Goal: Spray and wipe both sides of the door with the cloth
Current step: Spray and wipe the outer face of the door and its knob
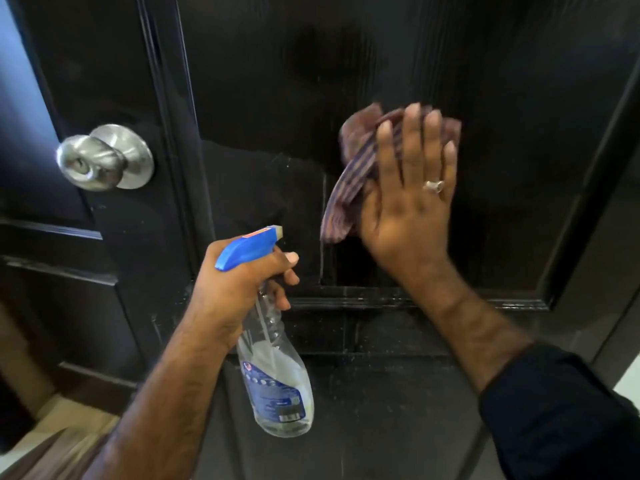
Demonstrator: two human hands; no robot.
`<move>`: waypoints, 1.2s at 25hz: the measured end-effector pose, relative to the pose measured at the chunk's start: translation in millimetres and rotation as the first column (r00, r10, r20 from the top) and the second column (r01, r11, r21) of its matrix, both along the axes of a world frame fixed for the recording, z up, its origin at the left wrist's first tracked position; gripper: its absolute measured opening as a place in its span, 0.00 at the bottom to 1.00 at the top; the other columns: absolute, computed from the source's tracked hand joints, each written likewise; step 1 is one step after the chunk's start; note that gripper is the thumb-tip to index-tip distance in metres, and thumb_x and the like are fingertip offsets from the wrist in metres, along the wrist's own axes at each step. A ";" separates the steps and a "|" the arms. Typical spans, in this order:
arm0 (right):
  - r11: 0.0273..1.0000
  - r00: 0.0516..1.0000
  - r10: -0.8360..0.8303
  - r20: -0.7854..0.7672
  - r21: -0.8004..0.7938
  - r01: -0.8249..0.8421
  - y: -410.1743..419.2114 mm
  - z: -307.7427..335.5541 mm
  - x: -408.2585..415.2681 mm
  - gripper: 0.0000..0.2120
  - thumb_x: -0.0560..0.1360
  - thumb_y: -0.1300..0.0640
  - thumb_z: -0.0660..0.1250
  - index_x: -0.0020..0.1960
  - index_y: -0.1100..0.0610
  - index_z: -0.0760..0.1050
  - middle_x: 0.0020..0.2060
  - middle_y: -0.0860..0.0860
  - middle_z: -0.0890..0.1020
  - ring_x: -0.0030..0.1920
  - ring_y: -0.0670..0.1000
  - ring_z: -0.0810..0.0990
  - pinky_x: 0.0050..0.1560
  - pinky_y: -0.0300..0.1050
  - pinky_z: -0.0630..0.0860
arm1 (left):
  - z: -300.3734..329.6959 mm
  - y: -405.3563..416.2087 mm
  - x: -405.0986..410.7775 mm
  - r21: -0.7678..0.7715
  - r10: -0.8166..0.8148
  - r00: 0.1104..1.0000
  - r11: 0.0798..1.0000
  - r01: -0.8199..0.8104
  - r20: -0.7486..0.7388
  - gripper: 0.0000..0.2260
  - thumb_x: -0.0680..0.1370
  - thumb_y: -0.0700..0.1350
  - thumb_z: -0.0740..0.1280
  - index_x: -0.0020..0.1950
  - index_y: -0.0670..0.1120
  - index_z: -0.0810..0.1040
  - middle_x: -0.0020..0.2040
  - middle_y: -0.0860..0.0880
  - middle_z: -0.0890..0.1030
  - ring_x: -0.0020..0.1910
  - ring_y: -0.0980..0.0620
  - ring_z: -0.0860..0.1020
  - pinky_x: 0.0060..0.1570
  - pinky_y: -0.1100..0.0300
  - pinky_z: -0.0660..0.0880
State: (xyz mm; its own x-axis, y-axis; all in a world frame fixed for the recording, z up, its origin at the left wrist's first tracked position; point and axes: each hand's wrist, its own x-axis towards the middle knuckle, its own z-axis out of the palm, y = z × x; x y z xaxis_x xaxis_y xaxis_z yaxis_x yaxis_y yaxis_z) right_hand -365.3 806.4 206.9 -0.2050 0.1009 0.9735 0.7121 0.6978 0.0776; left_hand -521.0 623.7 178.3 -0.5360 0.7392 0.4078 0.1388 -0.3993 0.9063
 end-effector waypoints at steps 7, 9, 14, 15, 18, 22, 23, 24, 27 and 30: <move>0.977 0.875 0.034 0.484 0.168 -0.130 0.0 -86.0 21.7 0.31 0.85 0.50 0.65 0.85 0.54 0.62 0.85 0.56 0.61 0.86 0.59 0.57 0.84 0.64 0.58 | -4.9 -4.0 -7.9 -0.005 0.026 0.999 1.000 -0.026 0.031 0.08 0.75 0.33 0.74 0.38 0.42 0.83 0.34 0.34 0.80 0.24 0.41 0.74 0.27 0.57 0.74; 0.992 0.976 0.023 0.217 0.114 -0.049 0.4 -28.7 6.9 0.29 0.87 0.49 0.61 0.86 0.55 0.61 0.85 0.58 0.60 0.86 0.60 0.56 0.84 0.65 0.55 | -4.0 -5.2 -11.2 0.000 0.033 0.999 0.999 -0.033 0.035 0.06 0.75 0.33 0.74 0.40 0.42 0.84 0.34 0.34 0.80 0.23 0.42 0.74 0.26 0.56 0.75; 0.999 0.997 0.036 0.068 0.003 -0.037 -24.4 -10.2 -38.5 0.31 0.87 0.47 0.56 0.87 0.56 0.56 0.86 0.61 0.55 0.87 0.62 0.51 0.83 0.67 0.53 | -4.1 -8.4 -20.7 0.032 0.055 0.997 0.998 -0.057 0.050 0.04 0.73 0.34 0.76 0.43 0.41 0.84 0.34 0.35 0.80 0.24 0.43 0.75 0.25 0.57 0.76; 0.997 0.983 0.073 0.170 0.024 -0.078 -27.8 -39.0 -39.1 0.31 0.87 0.48 0.58 0.87 0.56 0.57 0.86 0.60 0.56 0.87 0.62 0.51 0.84 0.67 0.54 | -5.2 -7.7 -22.5 0.041 0.050 0.997 0.998 -0.052 0.056 0.04 0.72 0.34 0.76 0.44 0.40 0.84 0.33 0.36 0.80 0.25 0.43 0.75 0.25 0.56 0.76; 0.983 0.875 0.095 0.475 0.091 -0.157 -31.6 -112.6 -17.1 0.32 0.84 0.51 0.65 0.86 0.54 0.61 0.86 0.56 0.59 0.86 0.58 0.55 0.83 0.64 0.59 | -9.9 -8.8 -26.9 0.036 0.063 0.996 0.997 -0.066 0.057 0.04 0.74 0.33 0.76 0.44 0.41 0.85 0.33 0.36 0.80 0.27 0.41 0.76 0.26 0.55 0.76; 0.985 0.954 0.071 0.292 0.132 -0.114 -18.5 -46.1 -15.2 0.31 0.85 0.53 0.64 0.86 0.57 0.61 0.85 0.59 0.60 0.86 0.62 0.56 0.83 0.66 0.57 | -15.1 -17.0 -37.0 -0.020 0.104 0.994 0.994 -0.104 0.014 0.07 0.75 0.35 0.76 0.37 0.42 0.84 0.36 0.35 0.82 0.26 0.41 0.77 0.28 0.54 0.78; 0.994 0.989 0.061 0.136 0.079 -0.072 -17.9 -14.6 -23.3 0.31 0.86 0.53 0.61 0.86 0.58 0.59 0.85 0.61 0.58 0.86 0.63 0.55 0.84 0.66 0.54 | -16.5 -17.9 -39.4 -0.028 0.112 0.994 0.993 -0.112 0.011 0.08 0.75 0.36 0.76 0.37 0.42 0.83 0.36 0.35 0.82 0.26 0.40 0.76 0.28 0.54 0.78; 0.998 0.998 0.064 0.008 0.018 -0.064 -20.3 13.4 -33.7 0.31 0.86 0.53 0.60 0.86 0.59 0.58 0.85 0.62 0.57 0.86 0.64 0.53 0.84 0.67 0.52 | -17.2 -19.4 -40.9 -0.034 0.118 0.993 0.992 -0.118 0.013 0.07 0.75 0.36 0.77 0.37 0.42 0.83 0.36 0.34 0.82 0.26 0.40 0.76 0.29 0.54 0.78; 0.991 0.990 0.135 -0.033 -0.016 -0.135 -34.0 29.8 -59.5 0.29 0.84 0.56 0.62 0.83 0.59 0.65 0.85 0.65 0.57 0.85 0.69 0.52 0.83 0.72 0.50 | -22.7 -25.7 -43.6 -0.052 0.136 0.991 0.989 -0.137 -0.010 0.07 0.74 0.35 0.76 0.38 0.40 0.81 0.33 0.35 0.81 0.24 0.40 0.77 0.29 0.55 0.77; 0.977 0.939 0.163 0.302 0.085 -0.197 -33.3 -49.7 -55.0 0.27 0.84 0.58 0.66 0.81 0.61 0.69 0.84 0.64 0.58 0.85 0.69 0.53 0.82 0.73 0.52 | -32.5 -36.0 -47.5 -0.103 0.155 0.988 0.982 -0.156 -0.018 0.13 0.74 0.32 0.74 0.32 0.41 0.79 0.29 0.35 0.77 0.22 0.41 0.76 0.28 0.57 0.77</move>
